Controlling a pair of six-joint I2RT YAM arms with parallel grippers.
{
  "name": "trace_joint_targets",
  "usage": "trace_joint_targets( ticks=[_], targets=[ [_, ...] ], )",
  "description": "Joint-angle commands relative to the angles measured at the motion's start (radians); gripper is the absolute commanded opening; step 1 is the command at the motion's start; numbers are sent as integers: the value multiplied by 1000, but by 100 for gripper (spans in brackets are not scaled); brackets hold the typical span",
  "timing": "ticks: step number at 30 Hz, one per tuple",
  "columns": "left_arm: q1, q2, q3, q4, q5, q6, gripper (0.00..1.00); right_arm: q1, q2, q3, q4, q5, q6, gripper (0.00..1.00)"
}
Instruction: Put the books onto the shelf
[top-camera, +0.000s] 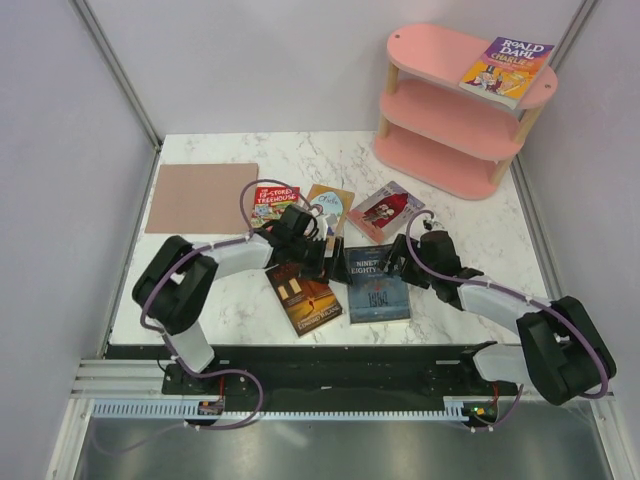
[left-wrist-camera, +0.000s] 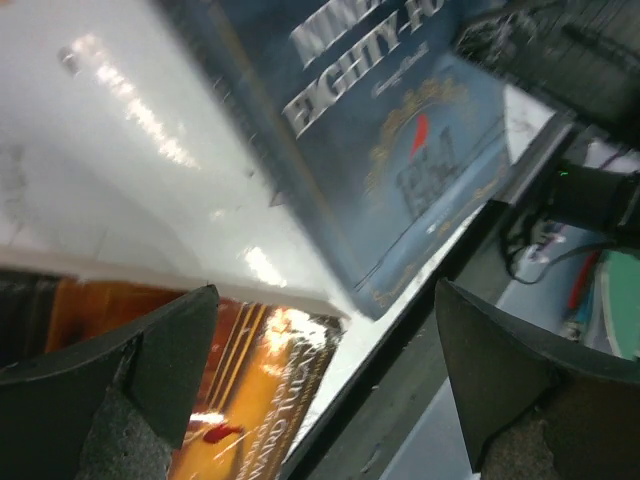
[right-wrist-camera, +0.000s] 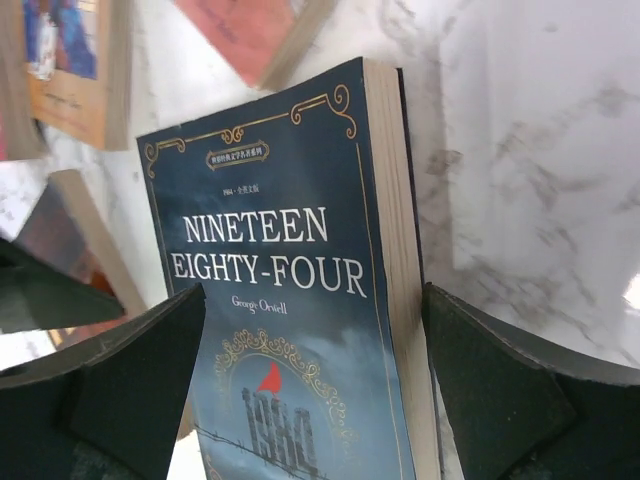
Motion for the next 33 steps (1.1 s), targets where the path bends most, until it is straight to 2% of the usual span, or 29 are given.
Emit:
trace_joint_targets(
  ticks=[1, 5, 7, 8, 9, 11, 12, 13, 15, 16, 17, 18, 21, 26, 30, 33],
  targets=[
    [-28, 154, 102, 23, -17, -62, 99, 6, 75, -63, 97, -133, 26, 96],
    [-46, 264, 183, 21, 6, -73, 99, 5, 117, -64, 182, -211, 22, 93],
    [-52, 299, 220, 14, 9, -78, 99, 5, 147, -84, 289, -256, 38, 86],
    [-54, 307, 226, 15, 15, -84, 100, 5, 161, -83, 317, -308, 48, 82],
    [-54, 311, 234, 26, 21, -90, 100, 5, 177, -80, 343, -336, 56, 69],
    [-54, 311, 237, 27, 26, -95, 100, 5, 232, -76, 461, -438, 96, 58],
    [-54, 308, 240, 29, 23, -92, 100, 6, 252, -79, 512, -474, 111, 47],
    [-54, 305, 243, 31, 15, -84, 100, 7, 301, -86, 605, -498, 124, 44],
    [-54, 305, 254, 32, 20, -79, 100, 8, 354, -75, 670, -581, 144, 44],
    [-54, 313, 257, 34, 30, -79, 100, 10, 405, -51, 690, -601, 147, 38],
    [-54, 314, 261, 34, 37, -79, 100, 13, 424, -40, 693, -619, 144, 25],
    [-54, 313, 266, 35, 37, -78, 100, 16, 439, -34, 700, -633, 150, 0],
    [-52, 261, 237, 37, 1, -72, 100, 14, 421, -59, 735, -609, 158, 0],
    [-52, 68, 127, 40, -121, -62, 100, 14, 205, -29, 514, -528, 64, 0],
    [-54, -40, 73, 35, -222, -90, 99, 8, 30, 63, 312, -459, -3, 0],
    [-54, -83, 51, 52, -261, -93, 99, -7, -25, 114, 269, -448, -13, 0]
  ],
)
